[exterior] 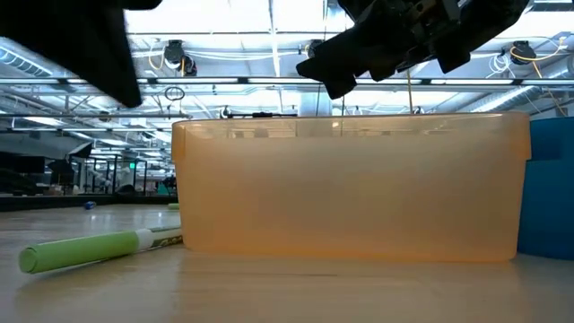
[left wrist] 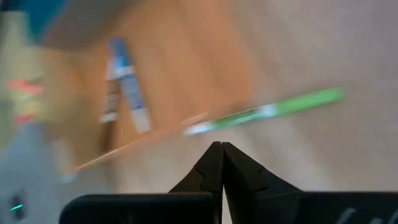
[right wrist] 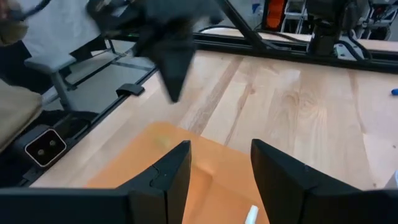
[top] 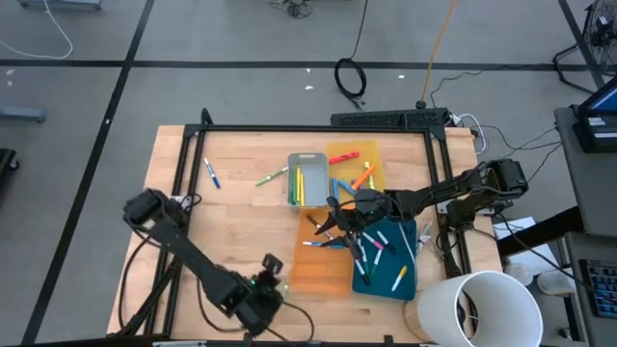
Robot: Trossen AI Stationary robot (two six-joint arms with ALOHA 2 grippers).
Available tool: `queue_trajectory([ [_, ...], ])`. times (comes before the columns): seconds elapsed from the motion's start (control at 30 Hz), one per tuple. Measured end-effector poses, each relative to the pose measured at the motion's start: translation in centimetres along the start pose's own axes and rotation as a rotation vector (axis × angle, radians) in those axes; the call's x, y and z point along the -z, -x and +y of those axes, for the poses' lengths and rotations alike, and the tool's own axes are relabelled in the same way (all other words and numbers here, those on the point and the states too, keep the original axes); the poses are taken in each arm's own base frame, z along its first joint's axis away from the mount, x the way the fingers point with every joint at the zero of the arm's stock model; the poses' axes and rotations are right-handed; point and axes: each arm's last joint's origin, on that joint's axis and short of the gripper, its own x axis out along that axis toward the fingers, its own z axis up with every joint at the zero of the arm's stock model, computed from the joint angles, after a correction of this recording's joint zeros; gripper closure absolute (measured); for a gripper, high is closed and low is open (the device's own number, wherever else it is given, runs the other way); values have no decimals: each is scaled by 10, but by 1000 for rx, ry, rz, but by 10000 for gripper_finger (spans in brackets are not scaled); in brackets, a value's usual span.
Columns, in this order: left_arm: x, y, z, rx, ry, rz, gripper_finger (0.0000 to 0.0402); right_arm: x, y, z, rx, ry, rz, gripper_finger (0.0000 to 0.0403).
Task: Pick & Place Markers
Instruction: Put the green marker pen into the orange bin
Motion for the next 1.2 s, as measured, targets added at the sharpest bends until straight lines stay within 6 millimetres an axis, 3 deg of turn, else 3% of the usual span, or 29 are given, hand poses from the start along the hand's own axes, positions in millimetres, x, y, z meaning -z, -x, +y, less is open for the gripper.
queue_trajectory([
  [0.13,-22,-7,-15,118,24,67,399,-1,0,-1,29,-51,-7,248],
  [0.27,-39,-12,-31,127,99,102,396,-1,0,-2,55,-118,-7,248],
  [0.4,-57,-12,-40,164,329,91,397,-1,0,-2,53,-155,-9,248],
  [0.6,-54,-24,-21,165,775,209,357,-1,0,-3,88,-202,-12,248],
  [0.9,-36,-48,1,93,1255,430,257,1,0,-3,126,-302,-2,248],
  [1.2,-38,-59,15,112,1386,434,211,2,-1,0,117,-346,6,248],
])
